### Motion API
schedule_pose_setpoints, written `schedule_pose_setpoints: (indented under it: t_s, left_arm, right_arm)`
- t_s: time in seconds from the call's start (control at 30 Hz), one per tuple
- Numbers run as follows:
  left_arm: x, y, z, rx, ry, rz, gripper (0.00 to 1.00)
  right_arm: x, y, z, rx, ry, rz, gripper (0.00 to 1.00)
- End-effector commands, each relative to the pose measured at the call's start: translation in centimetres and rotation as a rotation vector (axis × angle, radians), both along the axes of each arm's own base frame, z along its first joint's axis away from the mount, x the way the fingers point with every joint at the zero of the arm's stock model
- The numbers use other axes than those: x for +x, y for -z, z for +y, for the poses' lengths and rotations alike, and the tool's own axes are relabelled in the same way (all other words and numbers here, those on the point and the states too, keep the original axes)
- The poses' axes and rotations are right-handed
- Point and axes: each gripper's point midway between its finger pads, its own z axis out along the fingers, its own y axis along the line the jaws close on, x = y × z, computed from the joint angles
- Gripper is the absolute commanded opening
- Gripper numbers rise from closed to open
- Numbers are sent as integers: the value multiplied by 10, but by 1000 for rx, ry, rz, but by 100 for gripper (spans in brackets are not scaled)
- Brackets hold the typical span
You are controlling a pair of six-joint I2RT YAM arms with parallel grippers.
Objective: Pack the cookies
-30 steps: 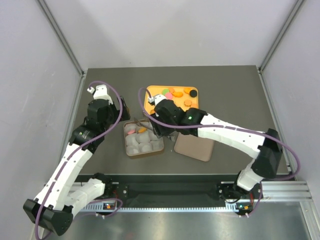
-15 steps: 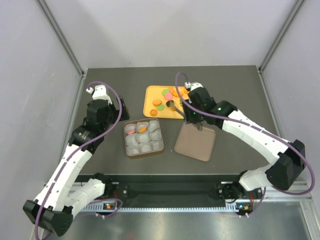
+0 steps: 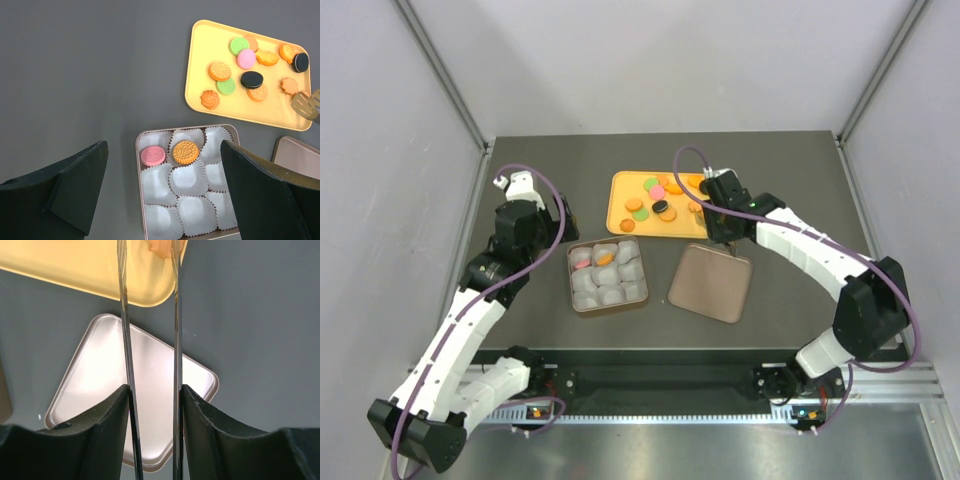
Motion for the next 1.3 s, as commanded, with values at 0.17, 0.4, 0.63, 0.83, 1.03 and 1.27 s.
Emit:
schedule_pose_setpoints:
  t_s: [0.17,0.4,0.63,0.83,1.03,1.27]
  left_arm:
    - [6,-12,1,-5,1,-57,99]
    - [7,-11,0,-8,2,-54,99]
    - [7,-8,-2,-8,11,-44,99]
    - [7,-9,-3,-10,14,-45,99]
    - [7,-9,-3,-10,15,-45,99]
    - [6,-9,-4,-12,17,-43,99]
  right_arm:
    - [20,-20,-7,-17,34,-95,44]
    - [23,-23,-10,-28,40,-107,44]
    - [22,-23,-10,-31,38,-110,44]
    - [24,-19,-8,-33,30,-101,44]
    - [25,-16,-6,-31,18,-91,44]
    - [26,-8,-3,-26,13,-76,44]
